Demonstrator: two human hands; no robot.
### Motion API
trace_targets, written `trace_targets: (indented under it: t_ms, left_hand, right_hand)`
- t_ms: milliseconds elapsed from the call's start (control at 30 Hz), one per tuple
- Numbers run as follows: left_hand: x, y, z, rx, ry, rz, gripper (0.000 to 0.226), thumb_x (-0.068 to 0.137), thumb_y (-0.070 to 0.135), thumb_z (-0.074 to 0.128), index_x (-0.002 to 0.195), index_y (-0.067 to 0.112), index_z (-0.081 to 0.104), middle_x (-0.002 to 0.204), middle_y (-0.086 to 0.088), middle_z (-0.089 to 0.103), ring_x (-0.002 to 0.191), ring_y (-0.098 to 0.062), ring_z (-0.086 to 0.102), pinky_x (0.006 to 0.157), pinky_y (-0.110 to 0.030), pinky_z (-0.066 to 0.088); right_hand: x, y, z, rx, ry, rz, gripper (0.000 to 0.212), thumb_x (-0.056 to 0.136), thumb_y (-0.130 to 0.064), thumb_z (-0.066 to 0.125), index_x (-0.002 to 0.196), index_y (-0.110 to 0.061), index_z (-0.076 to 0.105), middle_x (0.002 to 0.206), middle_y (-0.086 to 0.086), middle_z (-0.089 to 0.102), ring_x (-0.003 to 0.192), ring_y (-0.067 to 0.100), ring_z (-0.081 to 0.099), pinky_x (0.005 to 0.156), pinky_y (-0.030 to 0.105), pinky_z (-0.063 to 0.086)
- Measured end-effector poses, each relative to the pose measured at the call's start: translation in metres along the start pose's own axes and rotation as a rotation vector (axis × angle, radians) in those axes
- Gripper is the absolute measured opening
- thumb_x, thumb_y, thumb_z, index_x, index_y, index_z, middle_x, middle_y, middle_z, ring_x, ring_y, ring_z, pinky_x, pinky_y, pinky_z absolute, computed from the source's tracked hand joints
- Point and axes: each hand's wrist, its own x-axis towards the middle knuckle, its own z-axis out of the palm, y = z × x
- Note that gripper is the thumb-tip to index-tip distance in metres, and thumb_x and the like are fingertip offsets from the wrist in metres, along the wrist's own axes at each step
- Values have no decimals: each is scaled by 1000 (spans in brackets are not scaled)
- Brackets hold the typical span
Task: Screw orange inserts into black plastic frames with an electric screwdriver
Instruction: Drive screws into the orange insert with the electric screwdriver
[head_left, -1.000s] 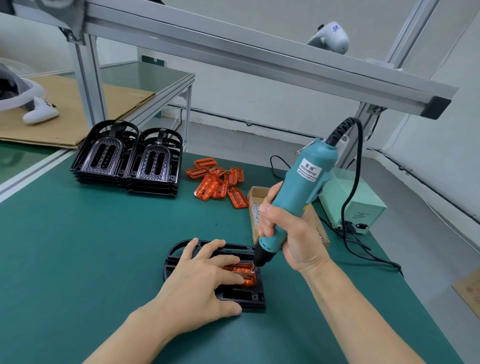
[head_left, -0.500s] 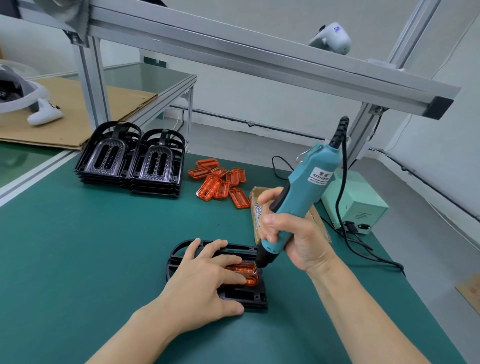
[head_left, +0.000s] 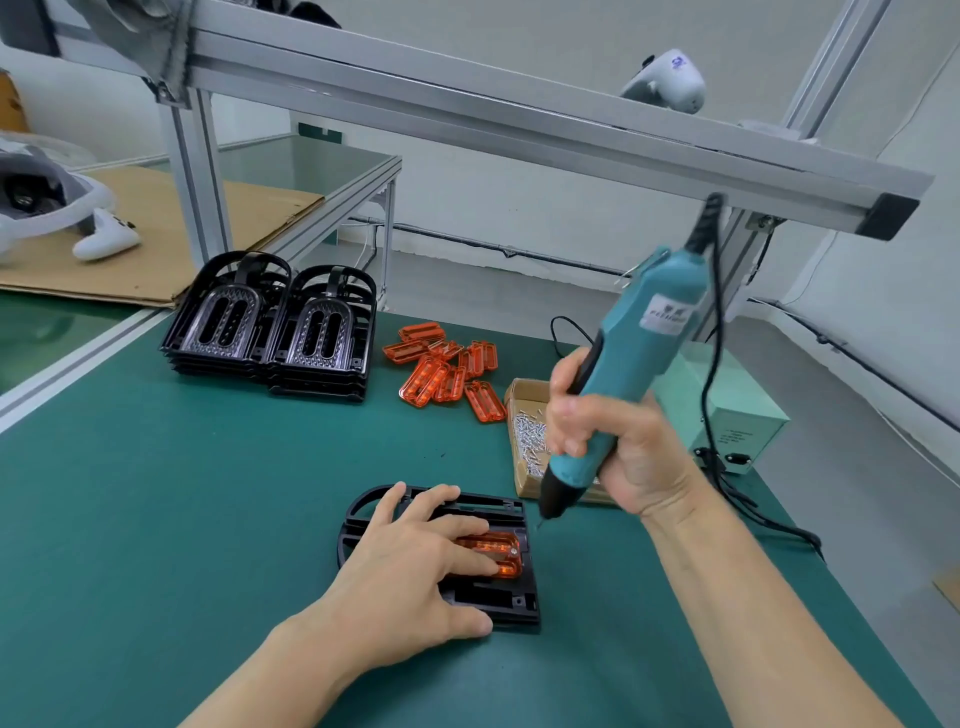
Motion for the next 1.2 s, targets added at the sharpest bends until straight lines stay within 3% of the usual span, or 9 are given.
trace_targets:
  t_ms: [300, 433, 533, 633, 800, 1000, 1200]
  left_hand:
    - [-2, 4, -1, 19, -24, -20, 53, 72, 72, 49, 122, 55, 53, 143, 36, 28, 140, 5, -5, 114, -35, -16]
    - [5, 8, -14, -103, 11, -8, 64, 61, 80, 37, 112, 50, 62, 133, 36, 39, 133, 10, 14, 115, -30, -4]
    - [29, 10, -27, -225, 154, 27, 35, 77, 59, 57, 99, 37, 72, 111, 28, 57, 116, 4, 45, 110, -34, 23]
    - [67, 15, -35, -266, 242, 4, 10, 86, 31, 65, 92, 28, 74, 98, 19, 64, 102, -8, 55, 103, -39, 34]
    - [134, 24, -23, 5, 155, -38, 19, 92, 25, 57, 101, 29, 73, 111, 8, 69, 107, -16, 56, 102, -34, 31]
    - [168, 24, -9, 400, 42, -37, 22, 90, 17, 58, 98, 32, 73, 106, 4, 68, 107, -19, 50, 98, -37, 27]
    - [177, 28, -10, 501, -10, -11, 14, 89, 24, 61, 97, 25, 73, 105, 2, 68, 105, -21, 52, 98, -41, 26]
  right_hand:
    - [-16, -14, -17, 266, 306, -94, 16, 74, -6, 60, 85, -17, 60, 60, -1, 44, 56, 14, 45, 63, 26, 46]
    - [-37, -2, -29, 326, 469, -137, 18, 70, -5, 62, 78, -21, 58, 62, -3, 46, 54, 12, 47, 60, 24, 48]
    - [-49, 1, -34, 308, 586, -201, 16, 73, -10, 63, 73, -25, 60, 64, -3, 48, 55, 12, 49, 59, 22, 46]
    - [-53, 1, -36, 283, 694, -277, 13, 78, -14, 61, 77, -25, 56, 62, -6, 45, 53, 8, 45, 58, 21, 44]
    - [-54, -1, -34, 233, 785, -355, 13, 79, -15, 63, 79, -26, 56, 60, -7, 41, 53, 8, 43, 59, 20, 46]
    - [-57, -2, -37, 209, 780, -362, 13, 78, -14, 64, 81, -22, 55, 63, -5, 43, 52, 10, 43, 57, 21, 46]
    - [-59, 1, -40, 197, 775, -344, 13, 76, -12, 64, 79, -21, 55, 60, -5, 44, 52, 10, 43, 57, 22, 46]
